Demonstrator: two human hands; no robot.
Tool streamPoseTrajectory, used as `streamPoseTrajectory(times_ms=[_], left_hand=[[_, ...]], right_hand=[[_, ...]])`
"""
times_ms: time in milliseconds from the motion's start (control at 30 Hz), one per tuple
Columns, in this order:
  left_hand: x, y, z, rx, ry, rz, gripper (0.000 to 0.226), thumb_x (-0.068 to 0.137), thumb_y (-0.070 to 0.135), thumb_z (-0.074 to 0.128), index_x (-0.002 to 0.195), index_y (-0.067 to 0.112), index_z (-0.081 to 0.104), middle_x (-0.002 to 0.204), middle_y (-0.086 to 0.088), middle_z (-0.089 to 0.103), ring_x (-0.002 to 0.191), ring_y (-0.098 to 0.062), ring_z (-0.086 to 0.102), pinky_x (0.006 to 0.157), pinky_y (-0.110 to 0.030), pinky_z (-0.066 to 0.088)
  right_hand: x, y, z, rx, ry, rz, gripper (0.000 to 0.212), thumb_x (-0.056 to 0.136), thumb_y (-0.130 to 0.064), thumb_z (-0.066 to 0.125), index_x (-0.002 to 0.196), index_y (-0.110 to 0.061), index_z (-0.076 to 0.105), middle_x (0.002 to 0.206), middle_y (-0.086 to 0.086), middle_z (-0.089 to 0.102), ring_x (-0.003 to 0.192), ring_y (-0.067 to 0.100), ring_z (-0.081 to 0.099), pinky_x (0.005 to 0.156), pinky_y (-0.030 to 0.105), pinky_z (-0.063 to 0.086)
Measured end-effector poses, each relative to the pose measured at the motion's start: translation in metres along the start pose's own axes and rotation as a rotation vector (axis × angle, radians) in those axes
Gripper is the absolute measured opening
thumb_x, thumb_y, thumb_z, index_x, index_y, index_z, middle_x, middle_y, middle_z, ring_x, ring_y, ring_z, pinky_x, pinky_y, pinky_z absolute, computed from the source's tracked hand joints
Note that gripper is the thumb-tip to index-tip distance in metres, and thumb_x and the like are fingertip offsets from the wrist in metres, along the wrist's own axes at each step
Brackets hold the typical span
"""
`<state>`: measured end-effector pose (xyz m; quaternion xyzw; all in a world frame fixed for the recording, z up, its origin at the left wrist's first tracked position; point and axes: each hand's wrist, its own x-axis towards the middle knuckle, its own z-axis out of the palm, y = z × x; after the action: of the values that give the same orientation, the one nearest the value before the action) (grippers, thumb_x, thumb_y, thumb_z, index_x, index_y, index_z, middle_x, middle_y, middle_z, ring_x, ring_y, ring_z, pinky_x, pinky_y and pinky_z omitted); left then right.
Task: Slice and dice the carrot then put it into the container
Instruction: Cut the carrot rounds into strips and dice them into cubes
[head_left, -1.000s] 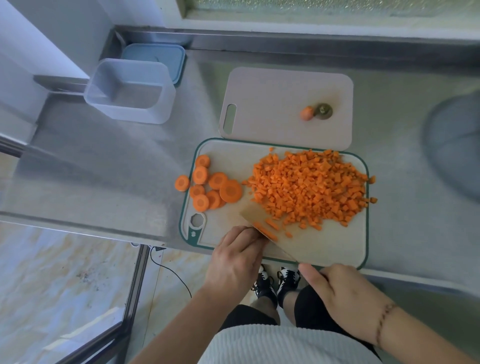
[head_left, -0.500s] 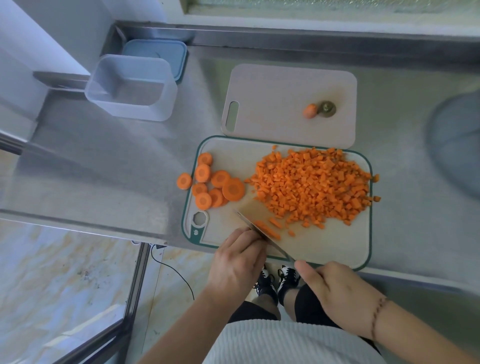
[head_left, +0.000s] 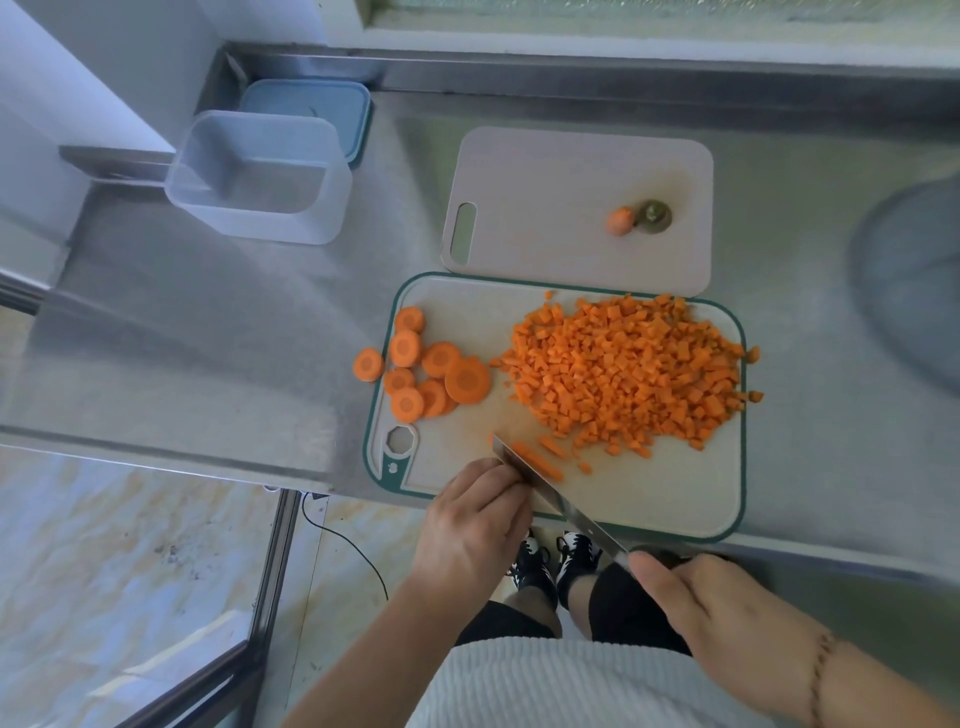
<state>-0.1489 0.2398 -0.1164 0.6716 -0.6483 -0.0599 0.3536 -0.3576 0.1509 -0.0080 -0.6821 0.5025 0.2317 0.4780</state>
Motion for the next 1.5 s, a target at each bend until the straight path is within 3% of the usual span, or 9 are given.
streamPoseTrajectory(times_ms=[167, 433, 600, 800, 933, 1067, 1233, 1367, 1500], left_hand=[[-0.001, -0.002, 0.000, -0.018, -0.029, 0.004, 0.009, 0.091, 0.006, 0.070, 0.087, 0.004, 0.077, 0.095, -0.003, 0.072, 0.092, -0.022, 0.068, 0.085, -0.031, 0.056], [0.014, -0.013, -0.017, 0.004, -0.122, 0.144, 0.003, 0.090, 0.008, 0.073, 0.090, 0.006, 0.074, 0.099, -0.006, 0.068, 0.092, -0.028, 0.064, 0.082, -0.037, 0.056], [0.034, -0.043, -0.032, 0.084, -0.284, 0.050, 0.046, 0.082, 0.033, 0.081, 0.119, 0.008, 0.069, 0.118, -0.009, 0.063, 0.105, -0.025, 0.060, 0.088, -0.037, 0.052], [0.038, -0.029, -0.021, -0.005, -0.304, 0.069, 0.030, 0.089, 0.027, 0.062, 0.108, 0.007, 0.074, 0.107, -0.007, 0.068, 0.095, -0.024, 0.063, 0.083, -0.032, 0.054], [0.040, -0.014, -0.012, -0.067, -0.301, 0.044, 0.028, 0.087, 0.020, 0.061, 0.110, 0.008, 0.071, 0.113, -0.006, 0.062, 0.096, -0.021, 0.062, 0.084, -0.028, 0.052], [0.051, -0.018, -0.012, -0.017, -0.396, 0.225, 0.030, 0.094, 0.023, 0.055, 0.123, 0.015, 0.063, 0.131, -0.006, 0.054, 0.101, -0.027, 0.063, 0.084, -0.035, 0.055], [0.066, -0.020, -0.011, 0.057, -0.460, 0.408, 0.030, 0.100, 0.026, 0.050, 0.112, 0.011, 0.074, 0.113, -0.012, 0.066, 0.088, -0.030, 0.065, 0.070, -0.036, 0.057], [0.060, -0.015, -0.010, 0.081, -0.386, 0.328, 0.028, 0.100, 0.026, 0.053, 0.111, 0.010, 0.074, 0.106, -0.010, 0.066, 0.083, -0.028, 0.063, 0.069, -0.035, 0.055], [0.043, -0.016, -0.015, 0.113, -0.240, 0.111, 0.024, 0.099, 0.022, 0.058, 0.101, 0.005, 0.075, 0.103, -0.011, 0.066, 0.083, -0.029, 0.062, 0.071, -0.038, 0.055]], right_hand=[[0.015, -0.002, 0.009, 0.010, 0.085, -0.092, 0.063, 0.080, -0.072, 0.020, 0.054, -0.015, 0.030, 0.047, -0.001, 0.031, 0.048, 0.011, 0.033, 0.058, 0.021, 0.040], [-0.011, 0.014, -0.013, 0.299, 0.056, -0.097, 0.061, 0.080, -0.071, 0.028, 0.057, -0.015, 0.024, 0.050, -0.002, 0.022, 0.044, 0.010, 0.021, 0.045, 0.018, 0.021], [-0.016, 0.028, -0.021, 0.272, 0.163, -0.085, 0.072, 0.070, -0.084, 0.026, 0.055, -0.014, 0.020, 0.048, -0.001, 0.019, 0.044, 0.011, 0.020, 0.043, 0.018, 0.020], [-0.013, 0.037, -0.011, 0.261, 0.131, -0.075, 0.071, 0.082, -0.078, 0.021, 0.051, -0.014, 0.023, 0.045, -0.003, 0.023, 0.044, 0.011, 0.025, 0.051, 0.025, 0.025], [-0.012, 0.038, -0.008, 0.183, 0.158, -0.089, 0.078, 0.071, -0.090, 0.020, 0.055, -0.014, 0.026, 0.047, -0.001, 0.025, 0.045, 0.006, 0.027, 0.050, 0.022, 0.024], [-0.015, 0.041, -0.013, 0.162, 0.188, -0.080, 0.079, 0.065, -0.092, 0.018, 0.055, -0.014, 0.025, 0.049, -0.001, 0.024, 0.045, 0.007, 0.026, 0.049, 0.021, 0.025], [-0.019, 0.045, -0.018, 0.181, 0.227, -0.080, 0.074, 0.067, -0.087, 0.022, 0.053, -0.015, 0.024, 0.046, -0.002, 0.022, 0.043, 0.007, 0.025, 0.047, 0.020, 0.025], [-0.018, 0.044, -0.016, 0.155, 0.264, -0.159, 0.070, 0.070, -0.086, 0.019, 0.053, -0.020, 0.033, 0.045, -0.003, 0.029, 0.043, 0.008, 0.033, 0.047, 0.018, 0.029], [-0.016, 0.042, -0.014, 0.012, 0.303, -0.235, 0.081, 0.067, -0.092, 0.006, 0.055, -0.023, 0.047, 0.055, -0.012, 0.055, 0.059, 0.005, 0.055, 0.055, 0.016, 0.039]])
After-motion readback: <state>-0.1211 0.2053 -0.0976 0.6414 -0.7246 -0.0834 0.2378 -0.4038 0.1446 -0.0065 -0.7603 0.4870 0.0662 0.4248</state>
